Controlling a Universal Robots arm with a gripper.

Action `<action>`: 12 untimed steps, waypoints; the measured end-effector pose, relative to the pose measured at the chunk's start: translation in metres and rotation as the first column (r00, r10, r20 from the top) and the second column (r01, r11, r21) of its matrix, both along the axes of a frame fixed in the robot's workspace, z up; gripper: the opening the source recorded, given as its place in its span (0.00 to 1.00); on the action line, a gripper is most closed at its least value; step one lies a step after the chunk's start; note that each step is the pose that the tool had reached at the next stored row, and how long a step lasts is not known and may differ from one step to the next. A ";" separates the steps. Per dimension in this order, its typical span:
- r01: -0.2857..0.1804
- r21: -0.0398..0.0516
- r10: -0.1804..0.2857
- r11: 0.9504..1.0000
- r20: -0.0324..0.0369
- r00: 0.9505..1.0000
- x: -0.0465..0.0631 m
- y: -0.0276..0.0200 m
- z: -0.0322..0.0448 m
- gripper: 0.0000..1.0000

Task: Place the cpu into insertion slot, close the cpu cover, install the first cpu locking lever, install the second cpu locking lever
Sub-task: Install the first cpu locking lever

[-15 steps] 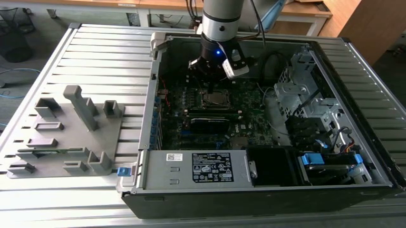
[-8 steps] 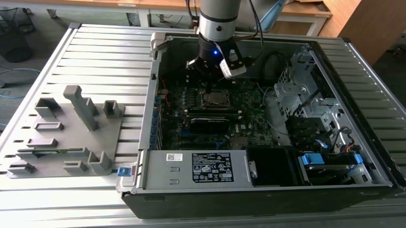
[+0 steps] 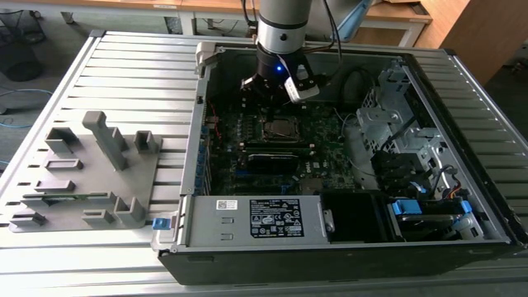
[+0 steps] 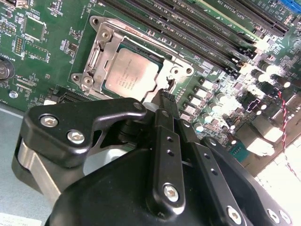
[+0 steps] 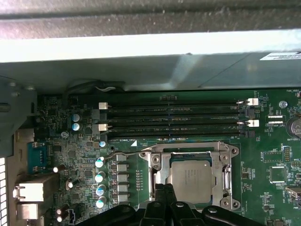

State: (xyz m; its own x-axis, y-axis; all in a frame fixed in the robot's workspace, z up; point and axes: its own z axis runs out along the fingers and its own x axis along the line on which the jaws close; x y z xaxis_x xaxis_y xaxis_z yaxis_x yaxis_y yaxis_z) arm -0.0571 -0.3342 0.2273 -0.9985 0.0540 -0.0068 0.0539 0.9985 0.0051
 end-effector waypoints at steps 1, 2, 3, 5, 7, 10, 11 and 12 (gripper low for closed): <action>0.000 0.000 0.000 1.000 0.000 1.000 0.000 0.0000 0.0000 0.11; 0.000 0.000 0.000 1.000 0.000 1.000 0.000 0.0000 0.0000 0.11; 0.000 0.000 0.000 1.000 0.000 1.000 0.000 0.0001 0.0000 0.11; 0.000 0.000 0.000 1.000 0.000 1.000 0.000 0.0000 0.0000 0.11; 0.000 0.000 0.000 1.000 0.000 1.000 0.000 0.0000 -0.0001 0.11; 0.000 0.000 0.000 1.000 0.000 1.000 -0.001 0.0000 0.0000 0.11; 0.000 0.000 0.000 1.000 0.000 1.000 -0.001 0.0000 0.0000 0.11; 0.000 0.000 0.000 1.000 0.000 1.000 -0.002 0.0000 -0.0001 0.11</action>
